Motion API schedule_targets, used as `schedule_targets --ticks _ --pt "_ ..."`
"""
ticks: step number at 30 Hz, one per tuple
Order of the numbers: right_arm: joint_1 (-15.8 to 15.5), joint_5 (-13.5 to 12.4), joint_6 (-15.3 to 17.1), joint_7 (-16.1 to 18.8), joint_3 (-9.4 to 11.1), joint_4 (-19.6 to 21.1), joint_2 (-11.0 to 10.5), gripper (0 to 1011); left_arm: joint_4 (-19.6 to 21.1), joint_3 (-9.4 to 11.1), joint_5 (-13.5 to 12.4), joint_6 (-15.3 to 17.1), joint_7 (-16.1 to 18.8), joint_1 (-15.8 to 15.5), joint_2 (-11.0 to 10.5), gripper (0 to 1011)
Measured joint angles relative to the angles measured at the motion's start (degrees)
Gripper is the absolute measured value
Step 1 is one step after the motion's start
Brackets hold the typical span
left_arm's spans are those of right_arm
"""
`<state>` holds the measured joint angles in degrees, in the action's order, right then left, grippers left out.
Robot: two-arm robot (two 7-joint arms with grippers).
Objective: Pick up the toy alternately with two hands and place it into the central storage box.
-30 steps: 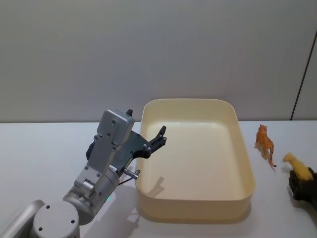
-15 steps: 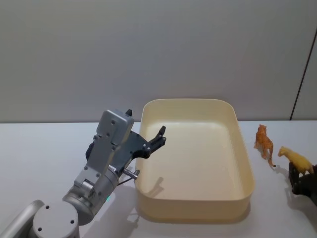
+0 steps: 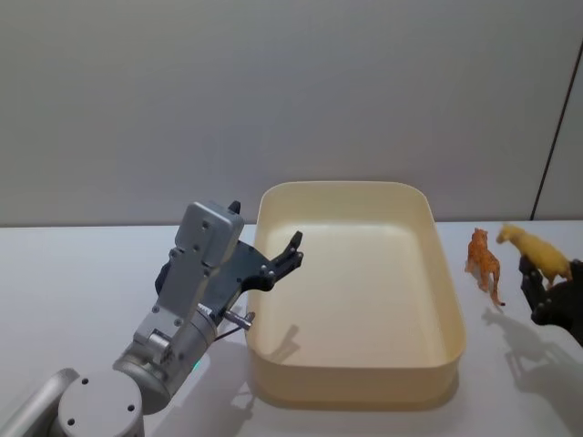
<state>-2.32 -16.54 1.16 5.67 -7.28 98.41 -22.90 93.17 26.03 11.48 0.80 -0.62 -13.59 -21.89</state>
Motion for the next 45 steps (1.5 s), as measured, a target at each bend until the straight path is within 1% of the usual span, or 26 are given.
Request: schedule_targets --ticks 3,6,9,12,15,16,18,21,22,23,24,25,26,31,32,35,36,37,38,39,41,45 --pt "0.5 -0.1 -0.1 1.4 -0.2 0.5 0.2 310 0.0 0.0 0.0 0.0 0.0 0.0 0.0 1001" --pt "2.1 0.2 0.2 3.8 -1.1 0.4 1.4 310 0.0 0.0 0.0 0.0 0.0 0.0 0.0 1001" --pt "3.5 0.9 0.8 4.9 -1.9 -0.3 2.6 310 0.0 0.0 0.0 0.0 0.0 0.0 0.0 1001" --pt "5.8 2.2 2.2 6.6 -3.1 -2.0 4.5 310 0.0 0.0 0.0 0.0 0.0 0.0 0.0 1001" --pt "7.5 3.2 3.2 7.3 -4.0 -3.5 5.8 310 0.0 0.0 0.0 0.0 0.0 0.0 0.0 1001" --pt "8.4 3.8 3.7 7.8 -4.5 -4.5 6.6 313 0.0 0.0 0.0 0.0 0.0 0.0 0.0 1001" --pt "9.6 4.4 4.3 8.2 -5.0 -5.7 7.5 343 0.0 0.0 0.0 0.0 0.0 0.0 0.0 1001" --pt "10.9 5.3 5.0 8.8 -5.7 -7.1 8.6 454 0.0 0.0 0.0 0.0 0.0 0.0 0.0 1001" --pt "11.2 5.5 5.2 9.0 -5.8 -7.4 8.9 476 0.0 0.0 0.0 0.0 0.0 0.0 0.0 1001" --pt "11.9 5.9 5.5 9.2 -6.1 -7.9 9.3 476 0.0 0.0 0.0 0.0 0.0 0.0 0.0 1002" --pt "12.1 6.0 5.6 9.3 -6.3 -8.3 9.6 535 0.0 0.0 0.0 0.0 0.0 0.0 0.0 1001" --pt "12.3 6.2 5.7 9.4 -6.4 -8.5 9.8 555 0.0 0.0 0.0 0.0 0.0 0.0 0.0 1001" --pt "12.6 6.4 5.9 9.5 -6.5 -8.7 10.0 613 0.0 0.0 0.0 0.0 0.0 0.0 0.0 1001" --pt "12.8 6.3 5.7 9.4 -6.5 -8.9 10.0 736 0.0 0.0 0.0 0.0 0.0 0.0 0.0 1001" --pt "12.8 5.9 5.5 9.2 -6.2 -8.8 9.9 791 0.0 0.0 0.0 0.0 0.0 0.0 0.0 1001" --pt "12.6 5.3 5.0 8.7 -5.7 -8.5 9.4 862 0.0 0.0 0.0 0.0 0.0 0.0 0.0 1001" --pt "12.4 4.8 4.6 8.3 -5.3 -8.3 9.1 914 0.0 0.0 0.0 0.0 0.0 0.0 0.0 1001" --pt "12.1 4.3 4.3 7.8 -4.9 -8.0 8.7 940 0.0 0.0 0.0 0.0 0.0 0.0 0.0 1001" --pt "12.1 4.0 4.1 7.5 -4.7 -7.8 8.5 940 0.0 0.0 0.0 0.0 0.0 0.0 0.0 1001" --pt "11.9 3.7 3.9 7.2 -4.3 -7.6 8.3 974 0.0 0.0 0.0 0.0 0.0 0.0 0.0 1001" --pt "11.6 3.0 3.6 6.7 -3.8 -7.3 7.8 1001 0.0 0.0 0.0 0.0 0.0 0.0 0.0 1002" --pt "10.3 0.9 2.9 5.1 -1.8 -6.0 5.8 1001 0.0 0.0 0.0 0.0 0.0 0.0 0.0 1001"
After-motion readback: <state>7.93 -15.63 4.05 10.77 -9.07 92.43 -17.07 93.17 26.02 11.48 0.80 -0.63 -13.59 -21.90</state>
